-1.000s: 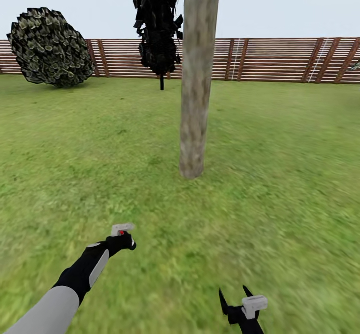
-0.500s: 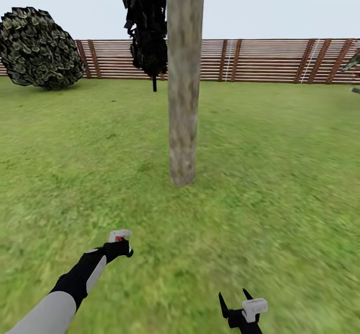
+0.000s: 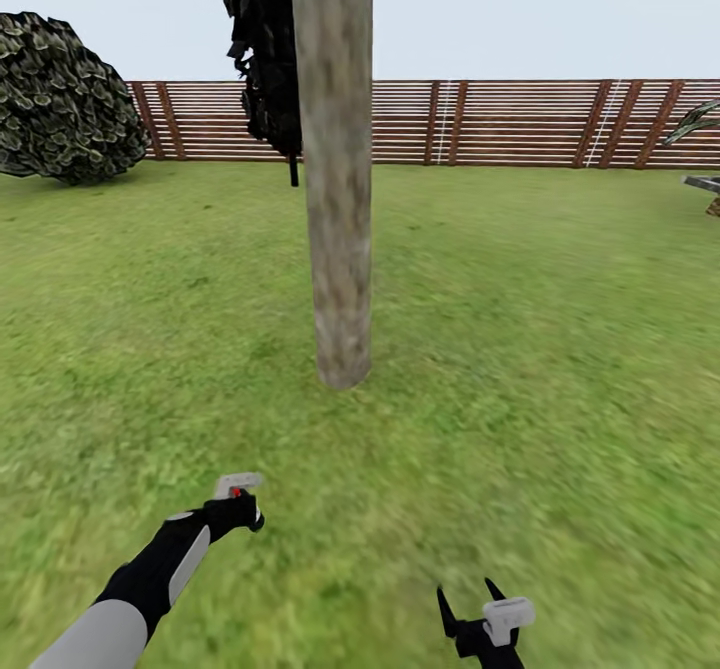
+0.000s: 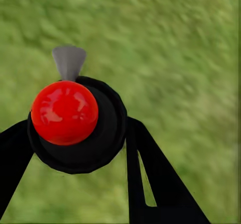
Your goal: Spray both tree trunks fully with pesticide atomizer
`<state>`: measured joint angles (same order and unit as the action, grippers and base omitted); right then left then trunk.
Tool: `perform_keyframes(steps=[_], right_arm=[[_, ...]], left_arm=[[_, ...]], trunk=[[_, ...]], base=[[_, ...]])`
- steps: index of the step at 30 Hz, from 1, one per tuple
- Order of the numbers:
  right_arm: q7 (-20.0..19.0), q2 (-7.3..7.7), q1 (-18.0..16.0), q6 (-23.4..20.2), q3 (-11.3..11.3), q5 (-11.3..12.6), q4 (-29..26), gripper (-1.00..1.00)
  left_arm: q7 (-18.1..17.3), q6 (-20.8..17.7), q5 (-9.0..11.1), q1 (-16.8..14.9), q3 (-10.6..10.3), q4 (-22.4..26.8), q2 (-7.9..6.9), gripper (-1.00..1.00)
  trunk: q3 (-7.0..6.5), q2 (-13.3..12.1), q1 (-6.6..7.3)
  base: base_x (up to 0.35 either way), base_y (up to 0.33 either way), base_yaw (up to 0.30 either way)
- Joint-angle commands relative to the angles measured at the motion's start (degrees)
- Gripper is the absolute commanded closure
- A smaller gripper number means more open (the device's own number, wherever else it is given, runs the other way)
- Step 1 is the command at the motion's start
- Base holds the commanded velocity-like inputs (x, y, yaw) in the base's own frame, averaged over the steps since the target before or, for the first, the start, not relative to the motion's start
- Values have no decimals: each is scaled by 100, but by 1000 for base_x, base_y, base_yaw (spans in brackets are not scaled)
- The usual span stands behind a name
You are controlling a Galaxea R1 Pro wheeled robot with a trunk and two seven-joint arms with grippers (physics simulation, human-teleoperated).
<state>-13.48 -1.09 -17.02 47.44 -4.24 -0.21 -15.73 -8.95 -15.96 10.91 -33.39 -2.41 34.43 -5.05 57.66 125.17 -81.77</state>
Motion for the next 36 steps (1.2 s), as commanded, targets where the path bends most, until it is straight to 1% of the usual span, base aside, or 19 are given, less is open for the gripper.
perform_keyframes(steps=[1,8,12,16,20,21,22,23,25,26,27,28,29,30,31,32,34,35,36], right_arm=[[-49,-5,-3,12,-44,-3,2,-100],[-55,-5,-3,5,-37,-27,0,-100],[-52,-9,-6,1,-45,-213,-74,-100],[-50,-31,-8,-216,-44,-321,-471,-100],[-68,-44,-36,-1327,-42,-444,-988,-100],[-116,-47,-90,-2078,-39,-525,-1441,-100],[-143,-49,-103,-2245,-34,-544,-1576,-100],[-238,-52,-121,-2550,-3,-580,-1876,-100],[-518,-55,-142,-2974,176,-635,-2389,-100],[-1107,-57,-162,-3577,625,-706,-3131,-100],[-1256,-57,-167,-3734,739,-719,-3306,-100],[-1529,-57,-176,-4050,951,-735,-3632,-100],[-1758,-57,-185,-4354,1135,-745,-3926,-100],[-1856,-58,-195,-4497,1218,-748,-4065,-100],[-2031,-58,-227,-4756,1365,-750,-4320,-100],[-2199,-58,-280,-4976,1497,-751,-4538,-100],[-2560,-58,-424,-5317,1752,-754,-4857,-100],[-2654,-58,-465,-5389,1819,-755,-4918,-100],[-2927,-58,-584,-5573,2008,-757,-5074,-100]], left_arm=[[9,-36,60,-1,-24,10,-9,100],[3,-32,55,-1,-40,-1,-13,100],[-1,-23,52,-1,-66,6,-25,100],[-13,-21,62,-1,-83,30,-127,100],[-335,-21,60,-1,-91,33,-306,100],[-789,-18,50,-1,-92,26,-487,100],[-916,-17,48,-1,-93,25,-545,100],[-1176,-15,46,-1,-93,13,-670,100],[-1595,-14,45,-1,-93,-7,-882,100],[-2213,-3,35,-1,-95,-22,-1175,100],[-2370,4,31,-1,-96,-24,-1243,100],[-2697,22,4,-1,-98,-27,-1371,100],[-3028,46,-76,-1,-100,-28,-1489,100],[-3196,59,-141,-1,-100,-25,-1544,100],[-3534,84,-325,-1,-101,-17,-1634,100],[-3851,107,-579,-1,-101,-8,-1693,100],[-4354,204,-1233,-3,-102,3,-1753,100],[-4448,248,-1410,-5,-104,5,-1760,100],[-4662,422,-1931,-4,-105,4,-1771,100]], trunk=[[5,2,-2],[5,2,-2],[5,2,-2],[5,2,-2],[5,2,-2],[5,2,-2],[5,2,-2],[5,2,-2],[5,2,-2],[5,2,-2],[5,2,-2],[5,2,-2],[5,2,-2],[5,2,-2],[5,2,-2],[5,2,-2],[5,2,-2],[5,2,-2],[5,2,-2]], base=[[282,-142,-1],[300,-133,0],[151,-38,0],[23,-6,0],[4,-1,0],[1,0,0],[0,0,0],[0,0,0],[0,0,0],[0,0,0],[0,0,0],[0,0,0],[0,0,0],[0,0,0],[0,0,0],[0,0,0],[0,0,0],[0,0,0],[0,0,0]])
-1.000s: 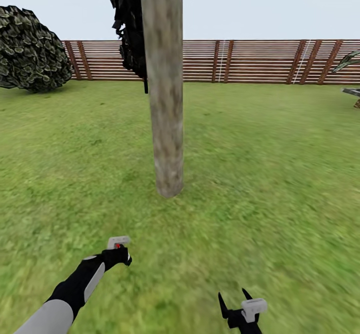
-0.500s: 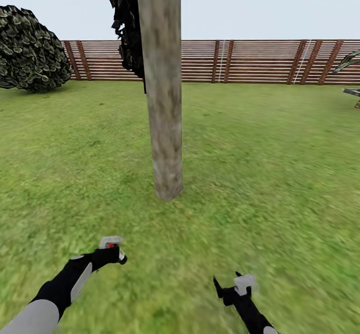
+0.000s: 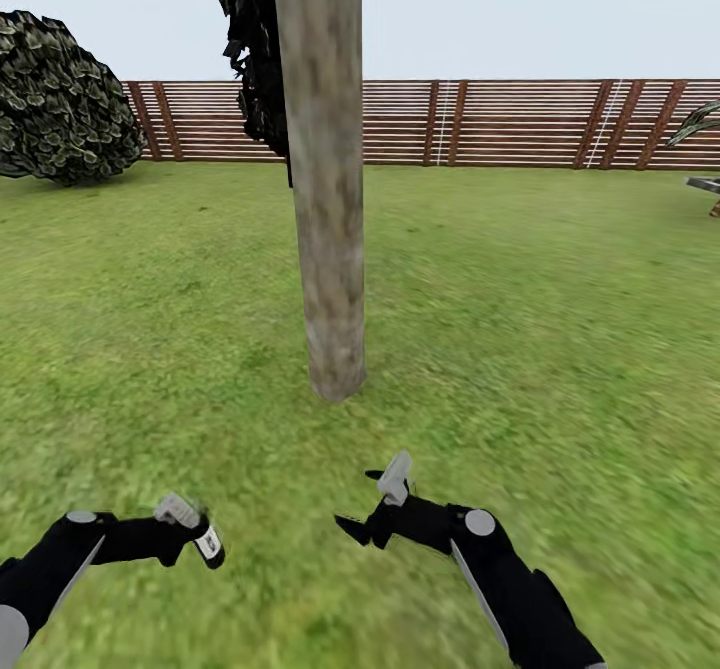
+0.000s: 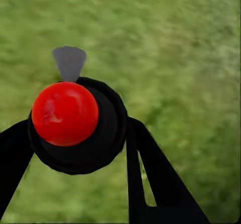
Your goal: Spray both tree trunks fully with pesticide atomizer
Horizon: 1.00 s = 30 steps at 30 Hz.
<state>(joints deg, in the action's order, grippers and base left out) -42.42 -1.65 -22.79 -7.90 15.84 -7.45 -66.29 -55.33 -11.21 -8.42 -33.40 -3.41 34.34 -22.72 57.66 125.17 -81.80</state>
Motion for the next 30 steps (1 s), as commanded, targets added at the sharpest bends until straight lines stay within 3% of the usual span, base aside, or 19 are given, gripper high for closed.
perform_keyframes(steps=[1,4,7,8,9,11,17,20,21,25,26,30], right_arm=[[-194,-2,-71,-133,104,-34,-98,-100],[-488,-2,-159,-269,286,-30,-212,-100],[-624,-2,-180,-309,405,-29,-241,-100],[-703,2,-188,-334,597,-36,-261,-100],[-725,6,-190,-337,959,-98,-261,-100],[-729,8,-190,-339,1130,-134,-262,-100],[-731,35,-191,-375,1292,-173,-267,-100],[-732,23,-217,-747,1297,-172,-309,-100],[-733,14,-320,-1133,1298,-168,-415,-100],[-764,9,-593,-1676,1298,-160,-613,-100],[-778,9,-625,-1761,1298,-160,-629,100],[-811,14,-673,-1919,1304,-162,-658,100]], left_arm=[[-138,81,-303,-2,1,-1,-5,100],[-562,386,-898,-1,20,-30,-1,100],[-976,526,-1084,0,18,-37,2,100],[-1171,823,-1198,0,21,-40,4,100],[-1215,1007,-1231,0,34,-41,5,100],[-1226,1044,-1236,0,38,-27,5,100],[-1263,1098,-1236,0,13,15,8,100],[-1263,1194,-1238,0,-309,26,18,100],[-1255,1276,-1235,0,-605,36,56,100],[-1225,1337,-1245,-9,-830,92,188,100],[-1222,1344,-1244,-9,-851,112,201,100],[-1227,1351,-1242,-8,-895,245,243,100]], trunk=[[5,2,1],[5,2,1],[5,2,1],[5,2,1],[5,2,1],[5,2,1],[5,2,1],[5,2,1],[5,2,1],[5,2,1],[5,2,1],[5,2,1]], base=[[0,0,0],[0,0,0],[0,0,0],[0,0,0],[0,0,0],[0,0,0],[0,0,0],[0,0,0],[0,0,0],[0,0,0],[0,0,0],[0,0,0]])
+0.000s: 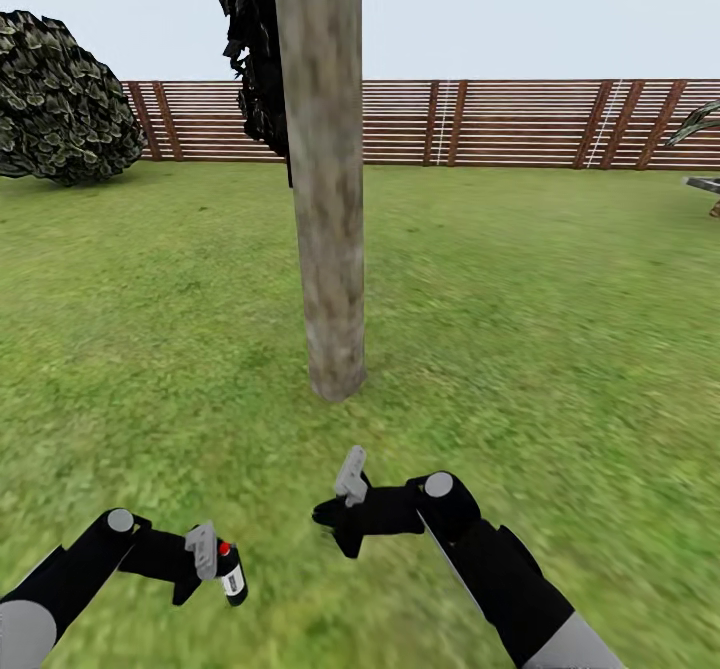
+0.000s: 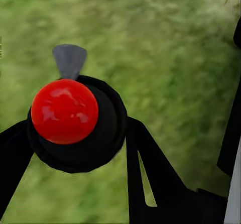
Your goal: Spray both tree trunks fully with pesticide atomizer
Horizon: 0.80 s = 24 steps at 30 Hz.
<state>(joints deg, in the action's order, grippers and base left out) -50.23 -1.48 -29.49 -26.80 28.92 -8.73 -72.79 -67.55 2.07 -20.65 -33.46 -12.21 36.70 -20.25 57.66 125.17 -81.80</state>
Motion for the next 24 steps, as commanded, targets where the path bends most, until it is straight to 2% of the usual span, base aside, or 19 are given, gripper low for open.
perform_keyframes(steps=[1,4,8,11,14,15,17,18,22,24], right_arm=[[-49,-2,-7,-41,-3,-36,-12,100],[-153,8,-11,-58,12,-102,-41,100],[-191,23,-12,-62,18,-268,-42,100],[-227,25,-13,-62,45,-350,-42,100],[-266,25,-13,-62,114,-509,-25,100],[-275,25,-13,-62,128,-689,-11,100],[-276,25,-13,-62,134,-729,-9,100],[-276,25,-13,-62,138,-764,13,100],[-277,32,-13,-55,140,-784,35,100],[-277,33,-13,-48,140,-794,44,100]], left_arm=[[-9,20,-18,-2,-19,56,5,100],[-40,19,-52,-2,-47,205,23,100],[-50,28,-143,-2,-242,267,75,100],[-54,32,-154,-2,-292,278,132,100],[-56,160,-158,-2,-318,305,235,100],[-63,245,-172,-2,-347,320,369,100],[-62,256,-174,-4,-403,324,413,100],[-58,265,-187,-11,-525,328,478,100],[-56,274,-182,-27,-586,331,585,100],[-56,275,-189,-34,-601,332,688,100]], trunk=[[5,2,1],[5,2,1],[5,2,1],[5,2,1],[5,2,1],[5,2,1],[5,2,1],[5,2,1],[5,2,1],[5,2,1]], base=[[0,0,0],[0,0,0],[0,0,0],[0,0,0],[0,0,0],[0,0,0],[0,0,0],[0,0,0],[0,0,0],[0,0,0]])
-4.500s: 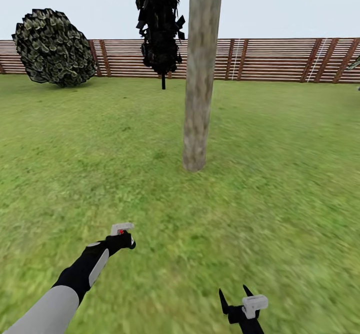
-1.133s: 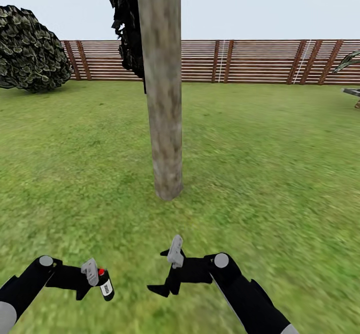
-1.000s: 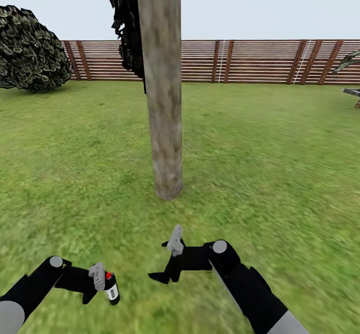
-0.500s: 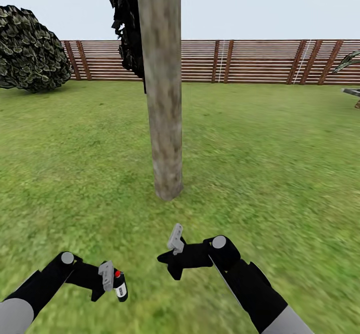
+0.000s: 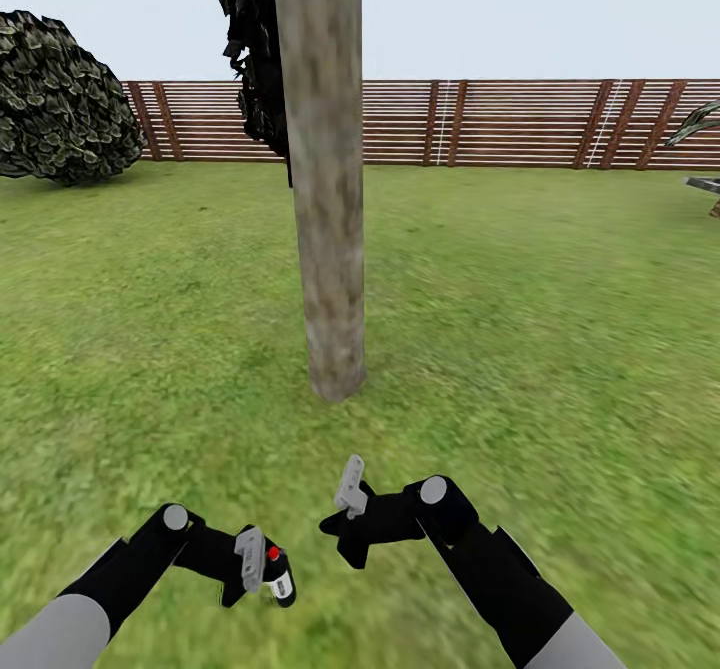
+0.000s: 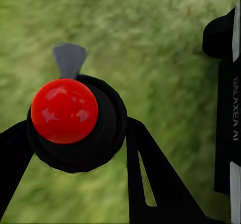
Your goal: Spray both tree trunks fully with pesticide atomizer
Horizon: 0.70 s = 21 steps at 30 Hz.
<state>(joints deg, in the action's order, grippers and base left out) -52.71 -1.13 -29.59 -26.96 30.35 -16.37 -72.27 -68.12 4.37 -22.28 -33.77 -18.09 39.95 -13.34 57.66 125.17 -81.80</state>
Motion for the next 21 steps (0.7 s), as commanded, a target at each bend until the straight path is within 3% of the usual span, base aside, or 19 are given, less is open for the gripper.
perform_keyframes(steps=[1,4,10,17,21], right_arm=[[-29,0,-3,-30,-3,-35,-7,100],[-29,10,-3,-29,-7,-56,-6,100],[-29,32,-3,-13,-11,-448,58,100],[-29,34,-3,-11,-19,-489,104,100],[-29,34,-3,-11,-27,-490,107,100]], left_arm=[[-1,46,-28,-5,-19,9,32,100],[-5,46,-27,-6,-30,56,85,100],[0,38,-10,-7,-333,317,103,100],[-3,45,9,0,-353,364,113,100],[-7,46,7,2,-358,371,195,100]], trunk=[[5,2,1],[5,2,1],[5,2,1],[5,2,1],[5,2,1]], base=[[0,0,0],[0,0,0],[0,0,0],[0,0,0],[0,0,0]])
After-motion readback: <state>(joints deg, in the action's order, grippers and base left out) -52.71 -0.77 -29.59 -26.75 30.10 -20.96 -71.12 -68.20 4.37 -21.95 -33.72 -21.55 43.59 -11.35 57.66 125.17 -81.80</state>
